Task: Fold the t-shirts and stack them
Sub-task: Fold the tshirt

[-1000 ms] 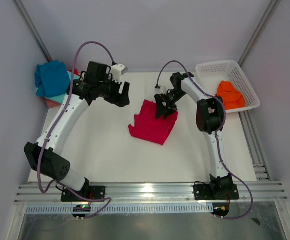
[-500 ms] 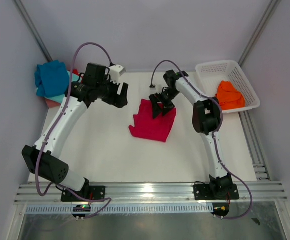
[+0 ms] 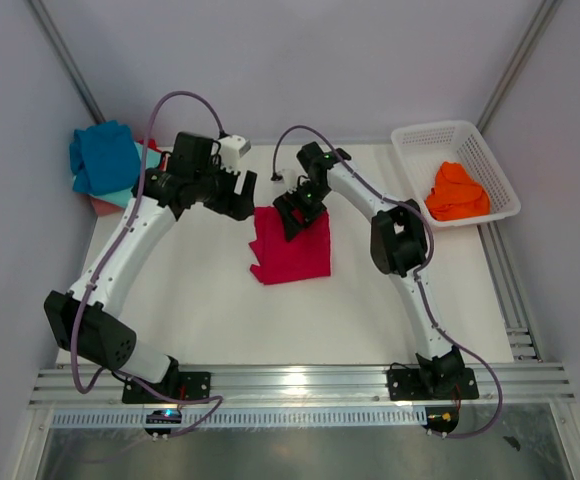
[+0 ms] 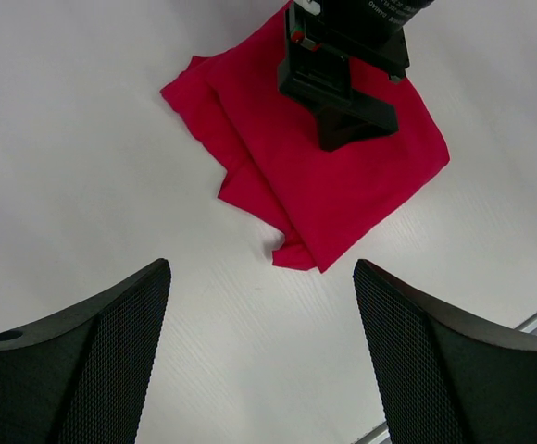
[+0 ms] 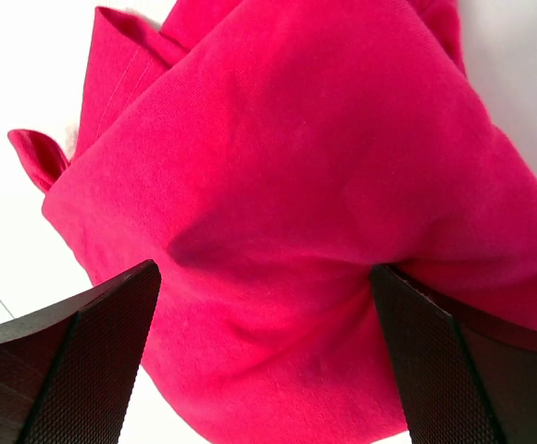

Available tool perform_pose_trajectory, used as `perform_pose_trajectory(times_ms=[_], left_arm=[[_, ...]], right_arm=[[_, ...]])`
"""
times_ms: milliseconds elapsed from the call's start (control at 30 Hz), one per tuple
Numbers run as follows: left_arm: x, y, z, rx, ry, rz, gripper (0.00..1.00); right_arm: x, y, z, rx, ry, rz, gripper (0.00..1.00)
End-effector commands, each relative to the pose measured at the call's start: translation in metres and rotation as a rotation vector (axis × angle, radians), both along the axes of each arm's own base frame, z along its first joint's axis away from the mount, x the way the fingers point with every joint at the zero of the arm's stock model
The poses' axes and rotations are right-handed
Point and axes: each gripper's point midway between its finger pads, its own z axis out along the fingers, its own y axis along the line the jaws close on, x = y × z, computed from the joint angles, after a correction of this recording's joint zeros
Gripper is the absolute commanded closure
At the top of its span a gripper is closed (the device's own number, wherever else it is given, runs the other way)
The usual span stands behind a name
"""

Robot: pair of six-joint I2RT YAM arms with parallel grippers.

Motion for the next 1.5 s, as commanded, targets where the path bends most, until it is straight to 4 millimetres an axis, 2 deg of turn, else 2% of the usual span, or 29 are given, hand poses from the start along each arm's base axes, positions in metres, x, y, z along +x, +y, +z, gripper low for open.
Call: perform_pose_trajectory(times_ms=[0,167,300,367,433,467,533,567,600,667,700,767,800,833,867,900,967,1000,1033,1100,1133,1167,1200,1233,1267,1300,1367,1400,1467], left_arm=[[0.004,0.004,0.018,-0.021,-0.075,0.019,0.18],[0.005,0.007,0.014,-0.02,-0.074,0.049,0.17],[0.009,0.017,0.012,-0.019,-0.099,0.107,0.13],[0.011,0.026,0.009,-0.036,-0.098,0.154,0.09],[0.015,0.032,0.016,-0.062,-0.122,0.188,0.06],[0.016,0.034,0.018,-0.067,-0.128,0.197,0.05],[0.017,0.034,0.022,-0.082,-0.125,0.214,0.05],[0.019,0.035,0.025,-0.088,-0.128,0.224,0.04],[0.02,0.036,0.026,-0.09,-0.126,0.234,0.04],[0.021,0.041,0.031,-0.109,-0.125,0.266,0.04],[0.022,0.042,0.033,-0.13,-0.126,0.274,0.03],[0.022,0.054,0.034,-0.177,-0.115,0.328,0.01],[0.023,0.056,0.033,-0.197,-0.112,0.333,0.01],[0.025,0.065,0.032,-0.206,-0.113,0.358,0.01],[0.026,0.068,0.031,-0.218,-0.104,0.364,0.01],[0.025,0.073,0.031,-0.251,-0.076,0.357,0.01],[0.026,0.079,0.027,-0.307,-0.038,0.376,0.01],[0.026,0.089,0.024,-0.35,-0.007,0.388,0.01],[0.027,0.09,0.022,-0.378,0.009,0.388,0.01],[0.032,0.115,0.011,-0.424,0.061,0.464,0.01],[0.032,0.115,0.008,-0.445,0.088,0.448,0.01],[0.03,0.116,-0.009,-0.437,0.169,0.459,0.01],[0.029,0.116,-0.011,-0.417,0.188,0.425,0.01],[0.025,0.113,-0.019,-0.414,0.232,0.397,0.01],[0.017,0.112,-0.033,-0.39,0.305,0.392,0.01],[0.017,0.113,-0.051,-0.371,0.357,0.38,0.02],[0.014,0.111,-0.068,-0.369,0.399,0.362,0.02],[0.011,0.111,-0.083,-0.365,0.43,0.363,0.02],[0.012,0.111,-0.097,-0.354,0.463,0.341,0.01]], right_arm=[[0.01,0.019,-0.007,0.018,-0.066,0.03,0.0],[0.008,0.012,-0.011,-0.012,-0.069,0.024,0.01],[0.011,0.005,0.004,-0.021,-0.134,0.023,0.01],[0.015,0.002,0.027,-0.015,-0.195,0.026,0.01],[0.016,-0.001,0.04,-0.019,-0.235,0.028,0.01],[0.016,-0.003,0.056,-0.009,-0.268,0.022,0.01],[0.015,-0.004,0.073,-0.001,-0.297,0.019,0.01],[0.013,-0.005,0.082,0.006,-0.307,0.016,0.01],[0.01,-0.007,0.1,0.019,-0.327,0.01,0.01],[0.002,-0.013,0.113,0.026,-0.33,0.003,0.01],[-0.002,-0.015,0.133,0.043,-0.367,0.0,0.01],[-0.007,-0.024,0.143,0.034,-0.401,-0.021,0.01],[-0.011,-0.03,0.166,0.051,-0.456,-0.038,0.01],[-0.012,-0.038,0.171,0.031,-0.488,-0.058,0.01],[-0.014,-0.043,0.168,0.02,-0.504,-0.072,0.01],[-0.018,-0.051,0.19,0.031,-0.563,-0.099,0.01],[-0.016,-0.072,0.184,-0.031,-0.623,-0.171,0.0],[-0.02,-0.082,0.203,-0.023,-0.688,-0.209,0.01],[-0.02,-0.091,0.188,-0.049,-0.707,-0.228,0.01],[-0.02,-0.111,0.186,-0.109,-0.772,-0.264,0.0],[-0.027,-0.119,0.18,-0.12,-0.785,-0.27,0.01],[-0.03,-0.124,0.174,-0.13,-0.783,-0.267,0.0],[-0.032,-0.129,0.17,-0.139,-0.781,-0.269,0.01],[-0.037,-0.134,0.157,-0.158,-0.761,-0.26,0.01],[-0.039,-0.138,0.15,-0.17,-0.747,-0.26,0.01],[-0.039,-0.145,0.144,-0.18,-0.733,-0.272,0.01],[-0.047,-0.141,0.131,-0.123,-0.685,-0.271,0.01],[-0.048,-0.144,0.124,-0.105,-0.666,-0.275,0.01],[-0.05,-0.14,0.124,-0.061,-0.656,-0.273,0.01]])
